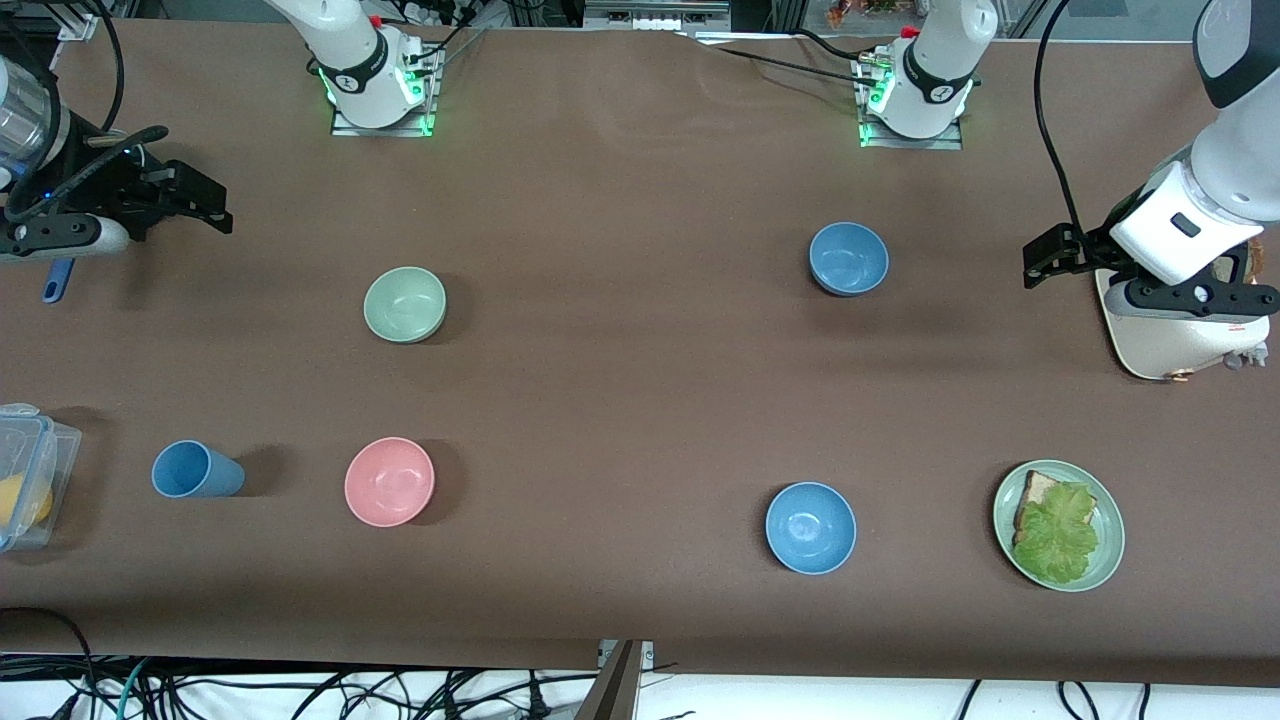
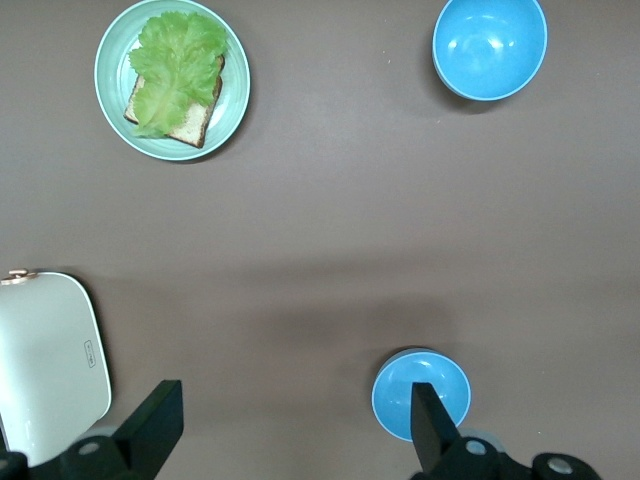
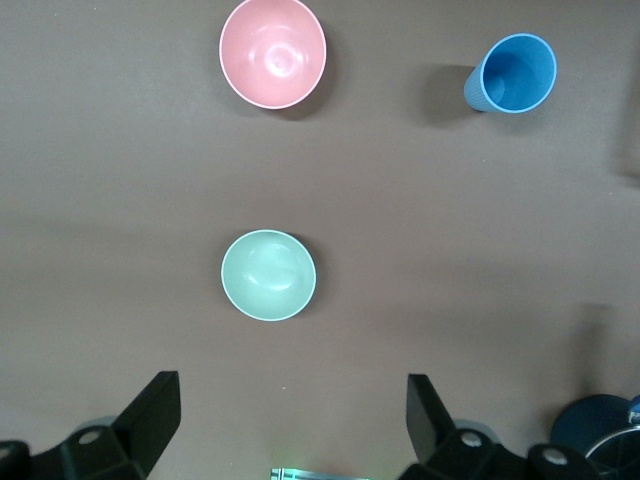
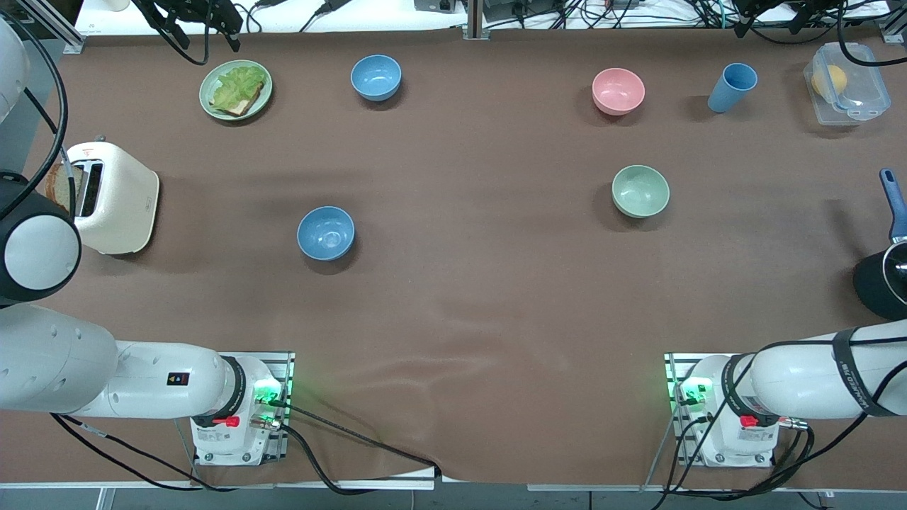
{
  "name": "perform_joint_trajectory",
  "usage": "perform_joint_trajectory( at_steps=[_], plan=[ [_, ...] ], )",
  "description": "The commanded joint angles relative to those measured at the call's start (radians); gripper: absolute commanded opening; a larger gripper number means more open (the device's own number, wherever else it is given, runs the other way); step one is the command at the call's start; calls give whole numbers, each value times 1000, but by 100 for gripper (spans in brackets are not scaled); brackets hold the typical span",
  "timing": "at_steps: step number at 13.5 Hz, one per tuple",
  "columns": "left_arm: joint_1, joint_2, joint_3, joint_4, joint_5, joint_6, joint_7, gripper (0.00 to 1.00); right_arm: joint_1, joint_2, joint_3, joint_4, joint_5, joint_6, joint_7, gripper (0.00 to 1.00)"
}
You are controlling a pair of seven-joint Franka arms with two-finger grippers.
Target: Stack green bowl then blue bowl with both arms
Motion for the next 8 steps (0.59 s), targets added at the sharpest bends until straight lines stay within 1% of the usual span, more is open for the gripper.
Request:
perform_joint_trajectory(
  at_steps=[1, 6, 8],
  plan=[
    [-5, 0, 6, 14, -28, -18, -8, 100, 16, 18, 9, 38, -29, -28, 8, 100],
    [-5, 0, 6, 14, -28, -18, -8, 100, 13, 20, 0, 41, -29, -16, 11, 100],
    [-5, 0, 6, 14, -28, -19, -8, 100, 6, 21, -3, 81, -30, -13, 10, 100]
  ],
)
